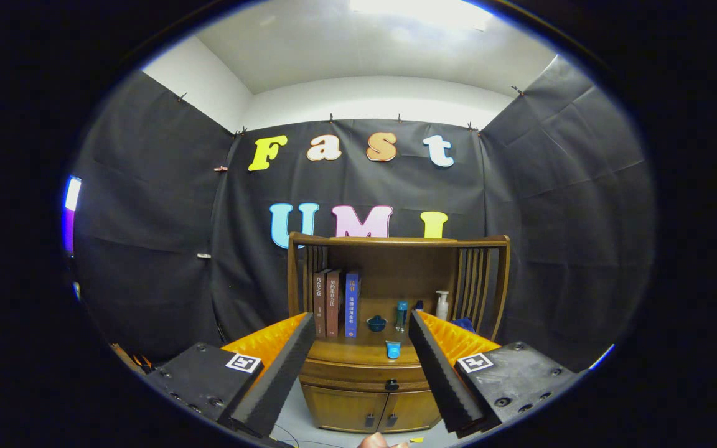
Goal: Pull open the drawer, take out the items inside it, and place them on the countertop above the cabinet.
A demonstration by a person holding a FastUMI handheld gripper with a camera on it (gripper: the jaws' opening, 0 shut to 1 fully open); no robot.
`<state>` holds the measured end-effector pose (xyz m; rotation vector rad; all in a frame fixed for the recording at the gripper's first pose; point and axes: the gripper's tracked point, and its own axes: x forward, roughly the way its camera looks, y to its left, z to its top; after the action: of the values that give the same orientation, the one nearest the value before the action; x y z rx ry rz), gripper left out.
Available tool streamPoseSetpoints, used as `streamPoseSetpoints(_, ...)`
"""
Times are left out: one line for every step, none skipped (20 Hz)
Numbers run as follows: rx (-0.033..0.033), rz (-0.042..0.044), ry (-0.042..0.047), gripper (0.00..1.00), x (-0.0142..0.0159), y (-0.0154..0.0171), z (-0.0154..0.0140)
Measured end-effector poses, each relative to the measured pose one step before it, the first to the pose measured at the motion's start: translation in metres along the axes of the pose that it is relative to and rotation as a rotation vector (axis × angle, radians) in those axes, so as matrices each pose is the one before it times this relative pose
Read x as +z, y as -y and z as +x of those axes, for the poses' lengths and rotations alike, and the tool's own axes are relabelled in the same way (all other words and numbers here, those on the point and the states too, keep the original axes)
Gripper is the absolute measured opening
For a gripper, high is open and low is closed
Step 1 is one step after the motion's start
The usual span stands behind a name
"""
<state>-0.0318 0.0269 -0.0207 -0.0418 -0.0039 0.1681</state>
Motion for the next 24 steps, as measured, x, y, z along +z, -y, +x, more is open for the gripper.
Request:
streamPoseSetpoints(-0.0011, 0.00734, -0.00088, 0.99, -0.00035, 0.0, 0.00026)
streamPoseSetpoints(-0.00155, 0.00429, 0.00102, 0.99, -0.00047, 0.00141, -0.00035)
streamPoseSetpoints(-0.00407, 0.00046, -0.00167, 0.99, -0.00094, 0.00167, -0.00002)
streamPoseSetpoints(-0.00506, -0.00297, -0.00266, 0.99, -0.00136, 0.00151, 0.00003)
streamPoseSetpoints(-0.00385, -0.00201, -0.00239, 0.99, -0.00015, 0.0018, 0.0005)
streamPoseSetpoints(-0.00212, 0.00217, 0.00012, 0.99, -0.00076, 0.00054, 0.00001)
streamPoseSetpoints(-0.00213, 0.00537, 0.00272, 0.99, 0.00115, -0.00027, 0.00049)
streamPoseSetpoints(0.00034, 0.005, 0.0041, 0.99, 0.00093, -0.00043, 0.00028)
streamPoseSetpoints(-0.00187, 0.00096, 0.00065, 0.99, 0.00019, 0.00065, -0.00101)
streamPoseSetpoints(-0.00078, -0.00242, 0.00064, 0.99, -0.00016, 0.00065, -0.0003)
streamPoseSetpoints(-0.00294, -0.00476, -0.00229, 0.99, -0.00092, 0.0003, 0.00007)
streamPoseSetpoints(0.00022, -0.00087, 0.001, 0.99, 0.0001, -0.0001, 0.00022)
streamPoseSetpoints(0.00073, 0.00174, 0.00035, 0.99, 0.0003, -0.00118, -0.00026)
streamPoseSetpoints(0.00163, 0.0026, 0.00003, 0.99, -0.00058, -0.00072, 0.00069)
streamPoseSetpoints(0.00007, 0.00058, -0.00265, 0.99, -0.00051, 0.00017, -0.00018)
streamPoseSetpoints(-0.00016, -0.00197, -0.00385, 0.99, -0.00168, 0.00001, 0.00059)
streamPoseSetpoints(-0.00014, -0.0022, -0.00371, 0.99, -0.00076, -0.00039, -0.0009)
streamPoseSetpoints(-0.00229, -0.00067, -0.00038, 0.99, -0.00018, 0.00051, 0.00051)
streamPoseSetpoints(-0.00167, 0.00101, 0.00163, 0.99, 0.00085, -0.00002, -0.00001)
streamPoseSetpoints(-0.00047, 0.00109, 0.00247, 0.99, 0.00091, 0.00021, 0.00052)
streamPoseSetpoints(-0.00197, 0.00071, 0.00065, 0.99, 0.00028, 0.00015, 0.00017)
streamPoseSetpoints(-0.00094, -0.00073, 0.00271, 0.99, -0.00001, 0.00042, -0.00032)
streamPoseSetpoints(-0.00172, -0.00128, 0.00089, 0.99, 0.00133, 0.00016, -0.00106)
streamPoseSetpoints(0.00038, -0.00121, 0.00242, 0.99, 0.00081, -0.00035, -0.00054)
